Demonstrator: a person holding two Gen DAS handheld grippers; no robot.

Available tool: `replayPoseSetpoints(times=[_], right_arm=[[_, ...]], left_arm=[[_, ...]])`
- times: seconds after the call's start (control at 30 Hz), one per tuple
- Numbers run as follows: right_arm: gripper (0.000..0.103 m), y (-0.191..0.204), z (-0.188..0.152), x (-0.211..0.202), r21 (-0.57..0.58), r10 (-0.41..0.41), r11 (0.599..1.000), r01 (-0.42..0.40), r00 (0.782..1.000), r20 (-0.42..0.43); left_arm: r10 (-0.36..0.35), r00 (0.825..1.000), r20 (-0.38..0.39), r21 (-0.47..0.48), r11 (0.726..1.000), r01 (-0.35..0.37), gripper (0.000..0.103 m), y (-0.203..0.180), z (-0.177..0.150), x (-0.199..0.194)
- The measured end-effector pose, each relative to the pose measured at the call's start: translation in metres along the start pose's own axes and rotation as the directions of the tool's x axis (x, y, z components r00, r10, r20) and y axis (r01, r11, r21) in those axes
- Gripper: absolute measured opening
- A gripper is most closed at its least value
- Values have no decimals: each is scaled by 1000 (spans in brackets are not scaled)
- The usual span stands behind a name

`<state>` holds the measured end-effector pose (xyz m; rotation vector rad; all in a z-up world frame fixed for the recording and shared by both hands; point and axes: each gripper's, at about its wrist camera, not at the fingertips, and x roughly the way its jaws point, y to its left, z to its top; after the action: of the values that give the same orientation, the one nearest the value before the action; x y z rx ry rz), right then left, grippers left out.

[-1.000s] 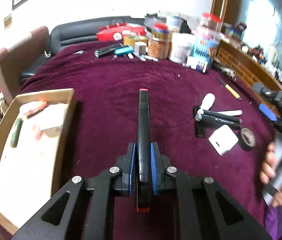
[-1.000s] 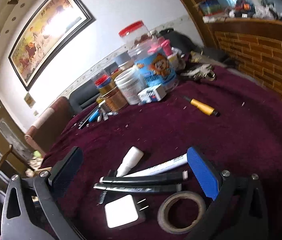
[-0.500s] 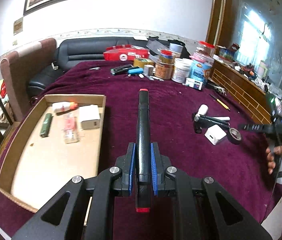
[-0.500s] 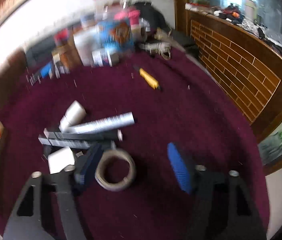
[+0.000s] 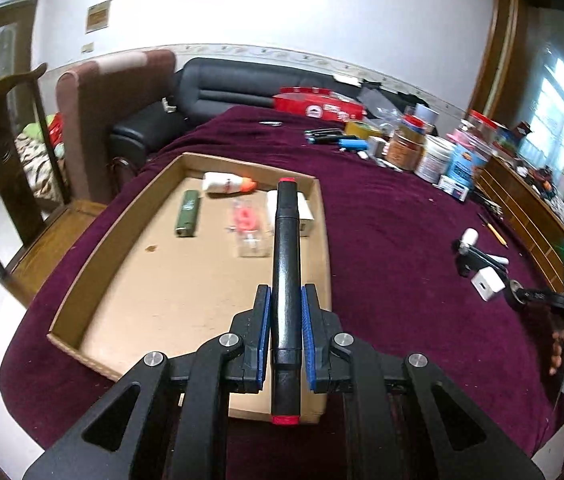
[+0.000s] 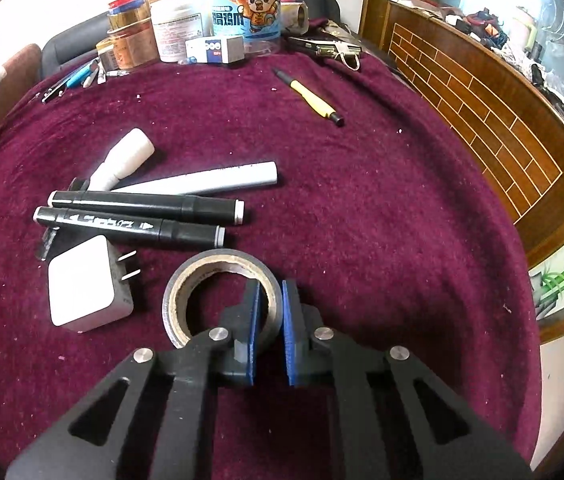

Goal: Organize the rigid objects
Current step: 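Carry the marker and tape roll over the cardboard box with both tools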

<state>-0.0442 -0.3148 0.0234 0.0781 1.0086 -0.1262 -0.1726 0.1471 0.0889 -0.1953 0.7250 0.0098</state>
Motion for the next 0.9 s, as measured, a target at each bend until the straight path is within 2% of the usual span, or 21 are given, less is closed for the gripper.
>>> replayPoseSetpoints(times=[0.13,0.27,0.37,0.47,0.6,0.7,0.8,0.9], right_arm=[[8,5,-5,-26,33,92,995,-94,995,42],[8,35,-4,-70,-41,181,983,-178,978,100],[8,75,-1,-94,-122,251,964,-238,961,115],[8,120,0,-105,-182,347,927,-328,934,83],[8,187,-2,-108,-243,464,861,-447,886,11],[8,240,-7,-107,-305,501,818,-487,864,-36],[8,281,-13,-99,-342,521,785,-516,849,-85],[8,321,-22,-90,-381,526,754,-535,839,-136]], left_arm=[[22,1000,-5,-26,999,-22,12,17,3,4],[43,998,-37,-81,996,-46,12,39,10,17],[63,996,-70,-106,992,-71,12,55,15,26],[81,992,-98,-104,990,-91,12,64,21,33],[76,986,-149,-96,991,-91,12,71,24,47],[56,979,-194,-85,994,-74,12,74,28,62],[31,962,-271,-79,995,-54,12,75,35,84],[8,932,-362,-84,996,-42,12,78,42,108]])
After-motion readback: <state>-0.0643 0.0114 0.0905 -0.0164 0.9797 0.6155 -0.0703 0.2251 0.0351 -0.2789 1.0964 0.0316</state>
